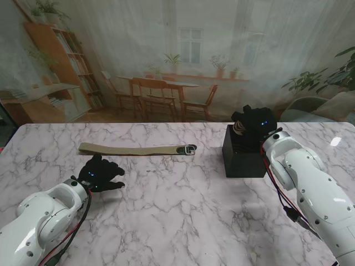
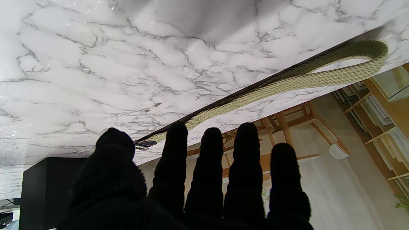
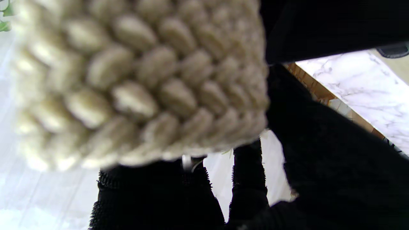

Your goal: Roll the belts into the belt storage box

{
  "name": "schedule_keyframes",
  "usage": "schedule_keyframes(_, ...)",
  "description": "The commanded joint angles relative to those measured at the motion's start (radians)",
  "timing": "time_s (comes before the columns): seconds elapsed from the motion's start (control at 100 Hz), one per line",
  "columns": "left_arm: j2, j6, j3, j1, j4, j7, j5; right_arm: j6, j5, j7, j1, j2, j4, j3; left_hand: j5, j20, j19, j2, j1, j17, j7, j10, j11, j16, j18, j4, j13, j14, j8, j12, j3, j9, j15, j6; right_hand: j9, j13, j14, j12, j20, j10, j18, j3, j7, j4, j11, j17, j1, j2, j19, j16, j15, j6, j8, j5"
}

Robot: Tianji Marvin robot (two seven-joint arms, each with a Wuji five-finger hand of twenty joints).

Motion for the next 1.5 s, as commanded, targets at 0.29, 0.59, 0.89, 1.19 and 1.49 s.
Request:
schedule_keyframes(0.29,-0.001,0.025,-0.005,0.023,0.013,0.01,0.005,0.019,0.05,0.009,0.065,0.003,0.105,-0.09,-0.005,-0.017,-0.021,0.038,0.01,-0.016,0.019,0.011,-0.008,-0.011,0.042,0.004,-0.01,0.012,0.026,-0.005,-0.027,-0.026,-0.009,-0.002,0.048,0.078,-0.156,0.045,-0.005,-0.11,-0.117,0.137,0.209,0.061,0.036,-0.013,0.198,0.124,-0.033,0.019,0.064,-0.041,0.093,0.138)
schedule_keyframes(0.59,-0.001,0.022,-0.005,0.022,0.015,0.008,0.007,0.085,0.132,-0.001,0.102,-0.011,0.159,-0.149,-0.007,-0.017,-0.02,0.038,0.011,-0.015,0.013,0.008,-0.007,-0.011,0.041,0.004,-0.01,0.009,0.025,-0.005,-0.027,-0.027,-0.009,-0.004,0.009,0.061,-0.149,0.026,-0.014,-0.082,-0.083,0.058,0.236,0.074,0.045,-0.022,0.145,0.225,-0.074,0.009,0.005,0.027,-0.032,0.075)
schedule_keyframes(0.89,0.0,0.017,-0.003,0.02,0.015,0.002,0.007,0.129,0.127,0.083,0.098,-0.008,0.152,-0.168,-0.013,-0.017,-0.021,0.037,0.013,-0.015,-0.001,0.008,-0.008,-0.012,0.042,0.005,-0.011,0.01,0.016,-0.006,-0.027,-0.03,-0.009,-0.005,-0.108,-0.081,-0.068,-0.049,-0.045,-0.035,0.036,-0.06,0.085,0.203,-0.014,-0.164,-0.161,0.37,-0.168,-0.046,-0.137,0.109,0.005,0.025)
schedule_keyframes(1.19,0.001,0.014,0.006,0.012,0.018,-0.002,0.006,0.099,0.086,0.046,0.071,-0.002,0.142,-0.123,-0.012,-0.017,-0.02,0.035,0.014,-0.014,-0.021,0.007,-0.006,-0.011,0.041,0.005,-0.01,0.009,-0.001,-0.005,-0.027,-0.029,-0.008,-0.008,-0.228,-0.291,-0.016,-0.199,-0.039,-0.019,0.114,-0.274,-0.048,0.223,-0.186,-0.419,-0.27,0.503,-0.206,-0.123,-0.271,0.115,0.034,-0.043)
schedule_keyframes(1.49,0.001,0.02,0.016,0.003,0.024,-0.007,0.004,-0.019,0.015,-0.032,-0.014,0.002,0.005,0.03,-0.009,-0.019,-0.022,0.038,0.012,-0.017,-0.031,0.008,-0.007,-0.016,0.04,0.005,-0.025,0.009,-0.013,-0.006,-0.028,-0.034,-0.018,-0.006,-0.205,-0.32,-0.02,-0.227,-0.036,-0.05,0.137,-0.285,-0.06,0.234,-0.207,-0.504,-0.276,0.488,-0.232,-0.153,-0.328,0.082,0.042,-0.02)
